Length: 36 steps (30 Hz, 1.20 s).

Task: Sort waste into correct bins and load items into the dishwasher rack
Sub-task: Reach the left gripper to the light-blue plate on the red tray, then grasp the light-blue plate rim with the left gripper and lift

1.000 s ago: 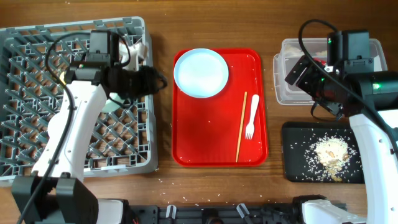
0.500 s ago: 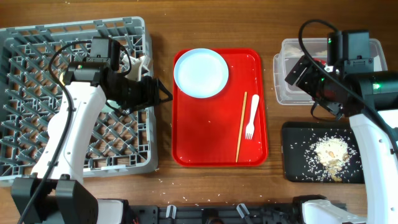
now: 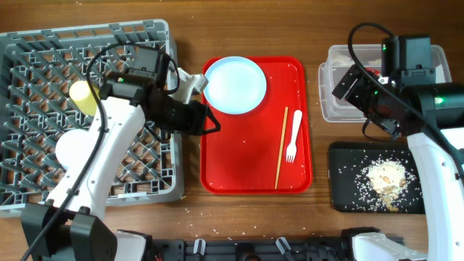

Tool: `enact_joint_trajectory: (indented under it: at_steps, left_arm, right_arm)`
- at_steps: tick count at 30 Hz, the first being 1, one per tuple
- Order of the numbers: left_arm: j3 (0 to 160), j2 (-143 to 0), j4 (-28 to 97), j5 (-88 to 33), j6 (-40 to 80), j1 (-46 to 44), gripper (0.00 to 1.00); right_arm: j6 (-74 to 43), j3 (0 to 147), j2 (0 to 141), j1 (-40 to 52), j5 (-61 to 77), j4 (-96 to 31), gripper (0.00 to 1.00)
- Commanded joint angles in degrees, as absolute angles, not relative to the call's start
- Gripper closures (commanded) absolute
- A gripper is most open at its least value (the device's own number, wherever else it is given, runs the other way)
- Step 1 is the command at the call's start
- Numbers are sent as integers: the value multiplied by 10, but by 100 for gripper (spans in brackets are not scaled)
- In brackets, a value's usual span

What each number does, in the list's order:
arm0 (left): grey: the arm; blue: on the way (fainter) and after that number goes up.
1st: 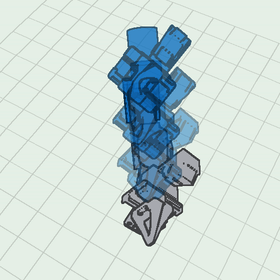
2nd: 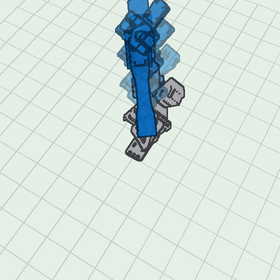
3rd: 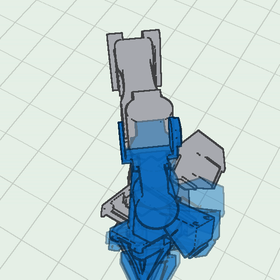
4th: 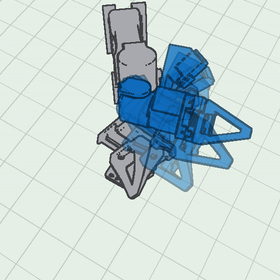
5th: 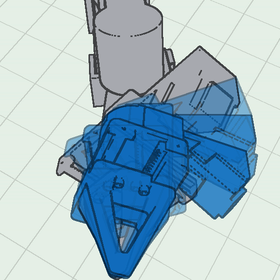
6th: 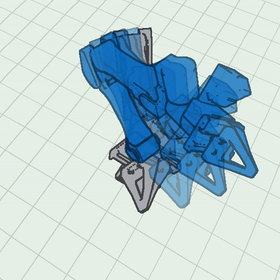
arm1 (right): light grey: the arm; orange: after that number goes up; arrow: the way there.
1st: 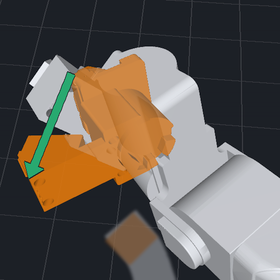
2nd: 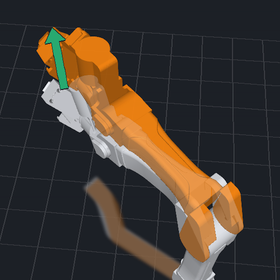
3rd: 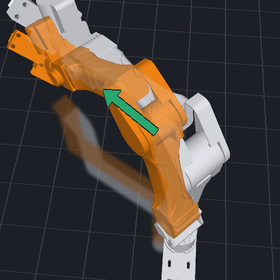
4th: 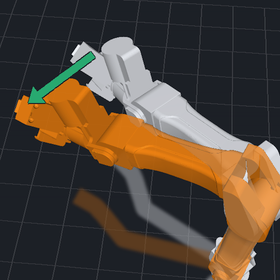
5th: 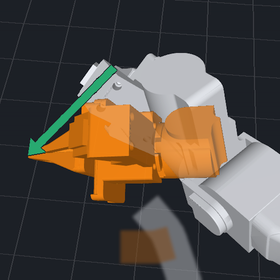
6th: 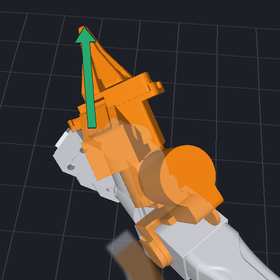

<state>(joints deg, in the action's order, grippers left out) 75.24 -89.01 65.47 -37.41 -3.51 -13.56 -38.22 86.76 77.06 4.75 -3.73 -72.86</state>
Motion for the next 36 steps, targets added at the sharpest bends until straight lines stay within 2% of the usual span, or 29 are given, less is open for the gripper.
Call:
enact_joint_trajectory:
  at_steps: [1, 9, 12, 13, 15, 22, 27, 28, 29, 34, 36]
  left_arm:
    - [760, -880, 650, -374, -61, -159, 42]
    - [760, -881, 630, -351, -73, -209, 44]
    - [760, -881, 585, -327, -73, -219, 57]
    - [760, -882, 560, -320, -72, -222, 58]
    - [760, -884, 529, -316, -72, -225, 48]
    - [760, -947, 415, -301, -53, -243, 48]
    - [760, -1020, 361, -137, 35, -286, 52]
    - [760, -1027, 354, -98, 52, -294, 48]
    - [760, -1034, 342, -52, 70, -307, 39]
    - [760, -1055, 278, -9, 68, -341, 31]
    - [760, -1068, 240, -9, 67, -352, 23]
  right_arm:
    - [-375, 870, 776, 45, -47, -729, 0]
    - [-375, 870, 776, 45, -47, -729, 0]
    - [-375, 870, 776, 45, -47, -729, 0]
    - [-375, 870, 776, 45, -47, -729, 0]
    - [-375, 870, 776, 45, -47, -729, 0]
    - [-375, 870, 776, 45, -47, -729, 0]
    - [-375, 870, 776, 45, -47, -729, 0]
    - [-375, 870, 776, 45, -47, -729, 0]
    - [-375, 870, 776, 45, -47, -729, 0]
    - [-375, 870, 776, 45, -47, -729, 0]
    - [-375, 870, 776, 45, -47, -729, 0]
